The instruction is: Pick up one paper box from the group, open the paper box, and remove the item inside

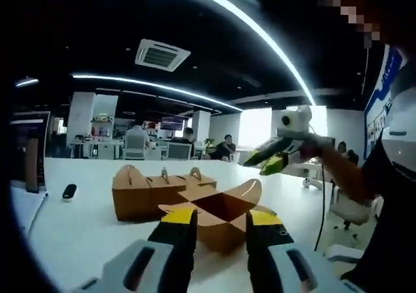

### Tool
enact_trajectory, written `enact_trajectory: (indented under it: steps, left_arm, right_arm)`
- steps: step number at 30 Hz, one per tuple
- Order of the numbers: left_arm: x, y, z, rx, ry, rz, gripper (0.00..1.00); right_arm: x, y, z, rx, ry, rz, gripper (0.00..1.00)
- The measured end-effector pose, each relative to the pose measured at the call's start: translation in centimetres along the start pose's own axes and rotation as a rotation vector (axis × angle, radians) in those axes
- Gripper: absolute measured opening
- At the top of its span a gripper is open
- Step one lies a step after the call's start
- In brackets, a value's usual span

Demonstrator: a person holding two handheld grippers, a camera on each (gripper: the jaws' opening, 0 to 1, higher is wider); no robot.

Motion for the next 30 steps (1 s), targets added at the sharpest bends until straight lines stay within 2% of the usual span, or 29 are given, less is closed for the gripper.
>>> enact_trajectory:
  steps: [3,5,7,12,16,24,30]
  left_arm:
    - [-0.3,-0.6,0.1,-0.02,0.012,-0.01,0.32]
    - [-0.6,-0.8,0.2,-0.025,0.021,-0.017,0.32]
    - [-0.6,-1.1,0.3,-0.029,0.02,-0.023,0.32]
    - [-0.7,-1.9,0.2,-0.045,0.011,-0.023,0.32]
    - [-1.4,-2.4,0.6,-0.06,0.03,-0.033,0.32]
    - [-2.2,-3.1,0.8,-0.048,0.048,0.003,0.31]
    - [-2.9,-3.9,0.8,-0.083,0.061,-0.011,0.31]
  right_arm:
    - [0.3,0.2,-1.9,-0.054,0.056,0.028,0.29]
    - [0.1,0.1,-3.4,-0.084,0.12,0.051,0.29]
    - [-0.3,-1.0,-5.3,-0.147,0.195,0.029,0.29]
    - [-0.1,-3.8,-8.1,-0.33,0.278,0.042,0.29]
    - [-0.4,-5.1,-9.5,-0.42,0.31,0.082,0.29]
    - [-1.6,-6.8,-10.9,-0.504,0.356,0.133,0.29]
    - [-2.4,-8.8,-11.4,-0.582,0.398,0.166,0.3]
Point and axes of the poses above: the point that each gripper's makers call its tool centre point, and the gripper's own axes: z roughly backward along the fingers, x roughly to its right, y roughly out of its top, the point moved 1 cm from there along z, roughly backward along the fingers, and after that the axes turned 1 degree about -x, right-handed, at the moved point
